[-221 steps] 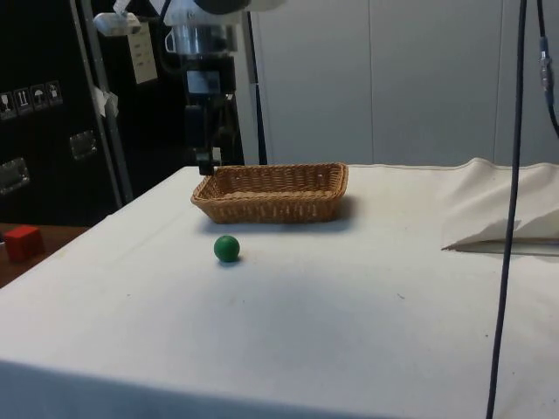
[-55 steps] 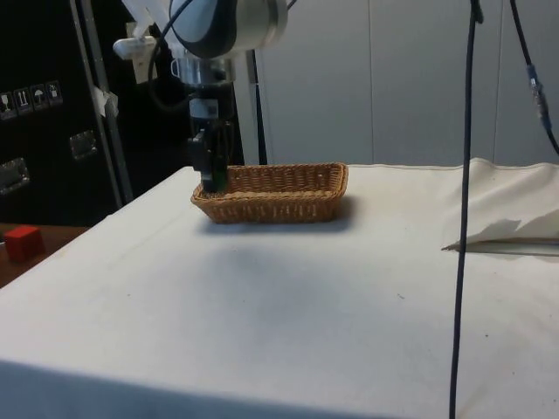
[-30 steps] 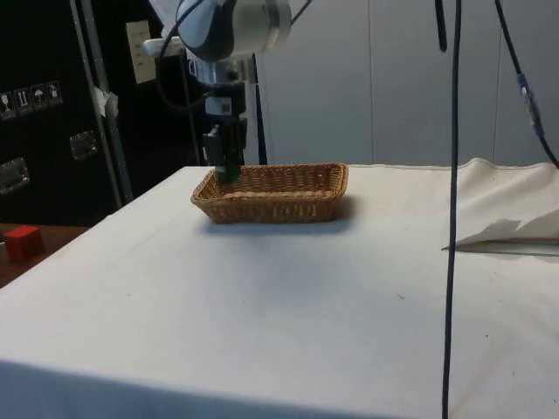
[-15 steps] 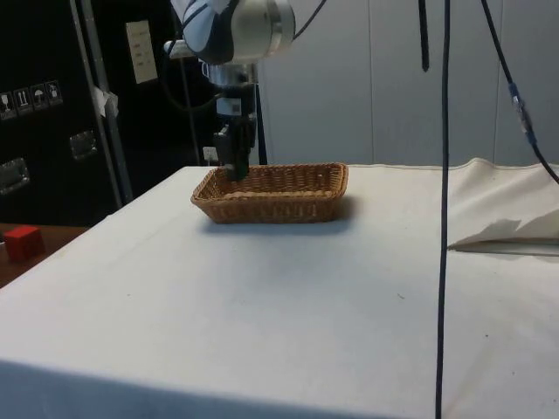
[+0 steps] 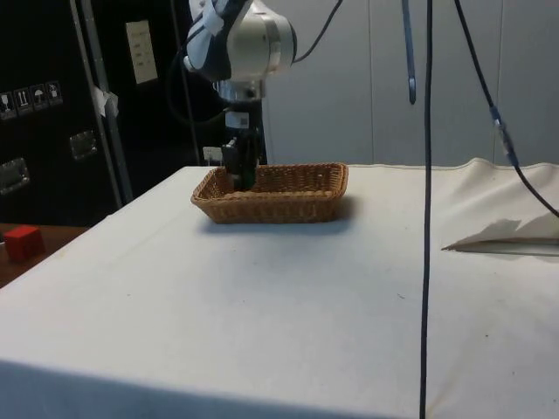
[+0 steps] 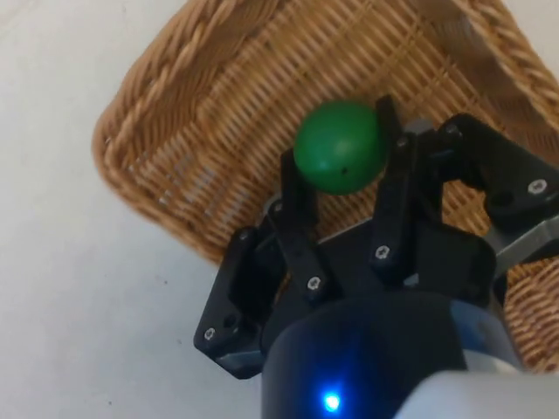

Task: Pick up the ball and place it into the basket.

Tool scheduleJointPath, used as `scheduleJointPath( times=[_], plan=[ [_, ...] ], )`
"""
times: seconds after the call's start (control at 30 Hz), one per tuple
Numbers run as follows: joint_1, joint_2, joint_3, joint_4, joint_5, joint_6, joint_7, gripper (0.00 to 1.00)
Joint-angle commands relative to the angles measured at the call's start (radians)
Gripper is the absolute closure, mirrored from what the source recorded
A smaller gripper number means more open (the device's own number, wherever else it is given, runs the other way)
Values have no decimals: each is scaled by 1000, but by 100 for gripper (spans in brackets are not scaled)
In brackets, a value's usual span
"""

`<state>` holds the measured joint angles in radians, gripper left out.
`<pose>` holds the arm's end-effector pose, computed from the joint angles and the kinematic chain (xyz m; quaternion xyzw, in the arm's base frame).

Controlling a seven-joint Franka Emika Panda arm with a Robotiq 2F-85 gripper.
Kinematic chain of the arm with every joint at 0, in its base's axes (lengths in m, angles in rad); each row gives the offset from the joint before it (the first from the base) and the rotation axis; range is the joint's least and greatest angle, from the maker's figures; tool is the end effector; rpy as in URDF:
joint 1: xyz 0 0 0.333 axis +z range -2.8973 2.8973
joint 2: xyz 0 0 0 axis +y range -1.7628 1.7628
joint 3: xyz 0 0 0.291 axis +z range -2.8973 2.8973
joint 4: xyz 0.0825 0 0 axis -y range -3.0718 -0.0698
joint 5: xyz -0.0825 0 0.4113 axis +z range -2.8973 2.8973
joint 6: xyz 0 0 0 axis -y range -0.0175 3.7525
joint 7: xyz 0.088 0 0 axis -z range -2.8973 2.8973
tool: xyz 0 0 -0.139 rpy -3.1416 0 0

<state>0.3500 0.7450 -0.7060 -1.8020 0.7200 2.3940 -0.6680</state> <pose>0.6318 -0.2051 0.1472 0.9981 -0.0302 0.0533 0.0035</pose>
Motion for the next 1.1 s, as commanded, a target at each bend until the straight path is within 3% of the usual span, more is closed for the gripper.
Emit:
scheduleJointPath(
  times=[0.0, 0.13, 0.23, 0.3, 0.43, 0.47, 0.57, 0.6, 0.7, 0.87, 1.07],
  plan=[
    [-10, 6, 6, 8, 7, -6, -6, 97],
    [-11, 23, 2, 12, 34, -7, -20, 97],
    [-3, 25, -4, 7, 36, 0, -19, 97],
    [-7, 24, -2, 10, 38, -7, -22, 96],
    [-6, 23, -4, 10, 38, -6, -22, 67],
    [-5, 23, -4, 9, 38, -6, -22, 50],
    [-2, 24, -7, 7, 37, -1, -20, 24],
    [-5, 23, -5, 9, 37, -6, -22, 24],
    [-4, 23, -5, 9, 37, -6, -22, 1],
    [-4, 23, -6, 8, 37, -6, -22, 0],
    [21, -12, -39, -6, 18, -22, -16, 0]
  ],
)
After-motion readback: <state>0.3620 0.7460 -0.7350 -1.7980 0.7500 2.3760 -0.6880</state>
